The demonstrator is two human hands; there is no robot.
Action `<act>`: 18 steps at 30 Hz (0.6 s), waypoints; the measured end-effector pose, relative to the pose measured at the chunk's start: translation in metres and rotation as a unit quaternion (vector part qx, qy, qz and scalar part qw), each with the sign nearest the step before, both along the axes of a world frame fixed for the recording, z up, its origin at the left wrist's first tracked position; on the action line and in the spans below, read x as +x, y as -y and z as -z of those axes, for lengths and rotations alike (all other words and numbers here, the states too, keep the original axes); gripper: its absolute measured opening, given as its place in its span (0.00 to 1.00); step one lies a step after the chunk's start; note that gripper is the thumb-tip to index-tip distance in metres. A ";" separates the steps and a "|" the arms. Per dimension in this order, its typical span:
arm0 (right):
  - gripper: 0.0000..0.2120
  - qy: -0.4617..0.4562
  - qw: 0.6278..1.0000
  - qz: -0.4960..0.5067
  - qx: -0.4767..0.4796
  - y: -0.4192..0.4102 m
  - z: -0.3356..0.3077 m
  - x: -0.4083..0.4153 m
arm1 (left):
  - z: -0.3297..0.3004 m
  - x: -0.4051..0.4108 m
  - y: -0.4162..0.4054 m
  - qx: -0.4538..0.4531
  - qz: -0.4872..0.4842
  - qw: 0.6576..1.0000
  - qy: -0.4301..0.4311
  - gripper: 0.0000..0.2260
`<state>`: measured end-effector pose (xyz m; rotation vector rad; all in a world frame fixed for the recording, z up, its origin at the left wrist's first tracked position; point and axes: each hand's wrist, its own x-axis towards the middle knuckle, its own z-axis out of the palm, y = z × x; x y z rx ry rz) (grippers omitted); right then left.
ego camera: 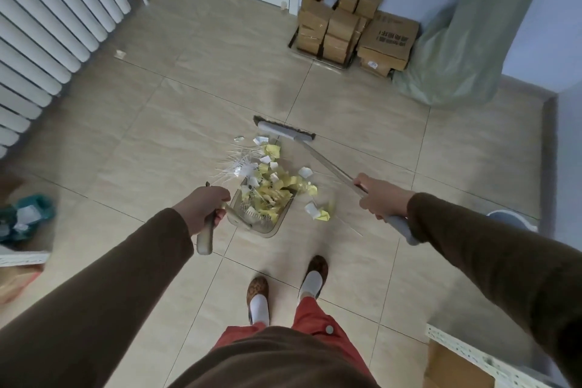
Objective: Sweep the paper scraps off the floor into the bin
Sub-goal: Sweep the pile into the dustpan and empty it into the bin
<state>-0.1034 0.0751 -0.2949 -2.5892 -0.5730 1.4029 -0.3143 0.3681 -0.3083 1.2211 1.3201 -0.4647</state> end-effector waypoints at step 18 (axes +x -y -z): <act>0.35 0.158 0.897 -0.400 -0.098 -0.140 0.065 0.057 | 0.005 0.010 0.013 0.035 -0.014 0.999 -0.034 0.02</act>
